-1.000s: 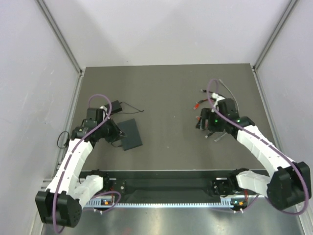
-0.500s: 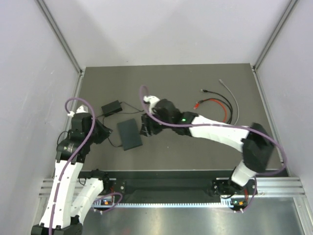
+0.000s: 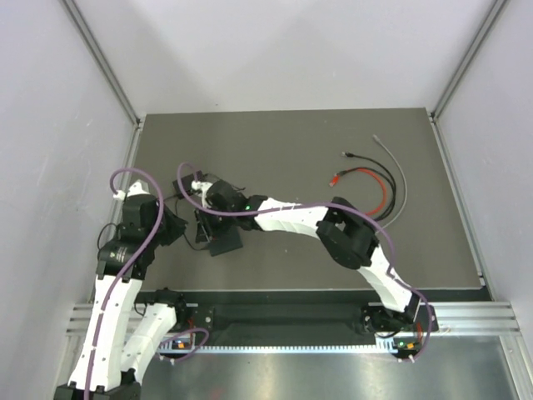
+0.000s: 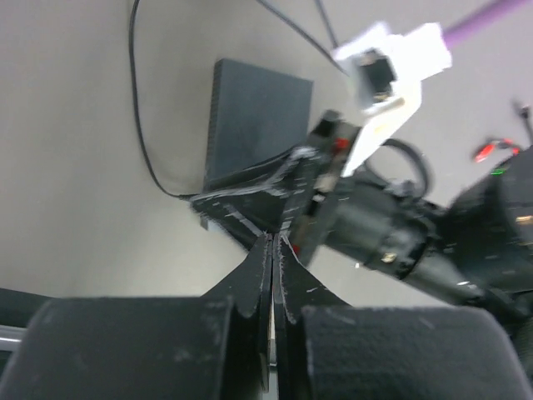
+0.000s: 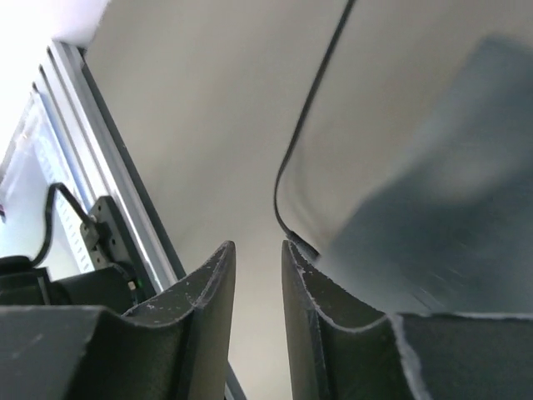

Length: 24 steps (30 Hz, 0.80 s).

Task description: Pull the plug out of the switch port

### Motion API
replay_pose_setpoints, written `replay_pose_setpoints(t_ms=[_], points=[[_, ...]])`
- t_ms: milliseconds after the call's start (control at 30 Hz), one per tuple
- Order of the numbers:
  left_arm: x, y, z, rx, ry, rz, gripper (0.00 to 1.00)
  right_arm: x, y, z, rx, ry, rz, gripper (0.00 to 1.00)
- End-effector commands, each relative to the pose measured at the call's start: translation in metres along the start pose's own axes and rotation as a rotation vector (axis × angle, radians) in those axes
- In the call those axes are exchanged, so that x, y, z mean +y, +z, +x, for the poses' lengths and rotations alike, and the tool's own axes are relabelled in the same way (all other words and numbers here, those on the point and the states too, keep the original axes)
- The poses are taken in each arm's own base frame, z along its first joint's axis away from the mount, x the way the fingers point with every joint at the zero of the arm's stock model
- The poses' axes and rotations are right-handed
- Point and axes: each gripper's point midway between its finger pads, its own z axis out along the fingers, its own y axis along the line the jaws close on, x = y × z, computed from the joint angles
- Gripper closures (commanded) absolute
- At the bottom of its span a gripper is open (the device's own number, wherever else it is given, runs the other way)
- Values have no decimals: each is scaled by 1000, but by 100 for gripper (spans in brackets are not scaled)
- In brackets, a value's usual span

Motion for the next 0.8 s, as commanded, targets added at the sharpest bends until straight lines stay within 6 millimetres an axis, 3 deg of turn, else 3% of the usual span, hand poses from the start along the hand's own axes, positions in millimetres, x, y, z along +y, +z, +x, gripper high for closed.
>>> replay_pose_setpoints(t_ms=[0, 233, 433, 567, 633, 667, 767], points=[[-3, 8, -5, -31, 49, 30, 99, 24, 14, 1, 13, -12, -55, 72], [-2, 15, -1, -9, 77, 25, 99, -9, 29, 20, 49, 11, 68, 73], [-3, 23, 12, 65, 84, 35, 99, -61, 7, 27, 19, 69, 253, 73], [2, 32, 23, 110, 74, 23, 99, -103, -20, 29, -26, 185, 314, 73], [-2, 40, 27, 131, 63, 44, 98, -108, -29, 22, -52, 204, 303, 73], [-1, 45, 36, 162, 41, 43, 98, -119, -36, 26, -49, 220, 320, 73], [-4, 59, 47, 221, -3, 56, 98, -112, -49, 19, -62, 197, 239, 71]])
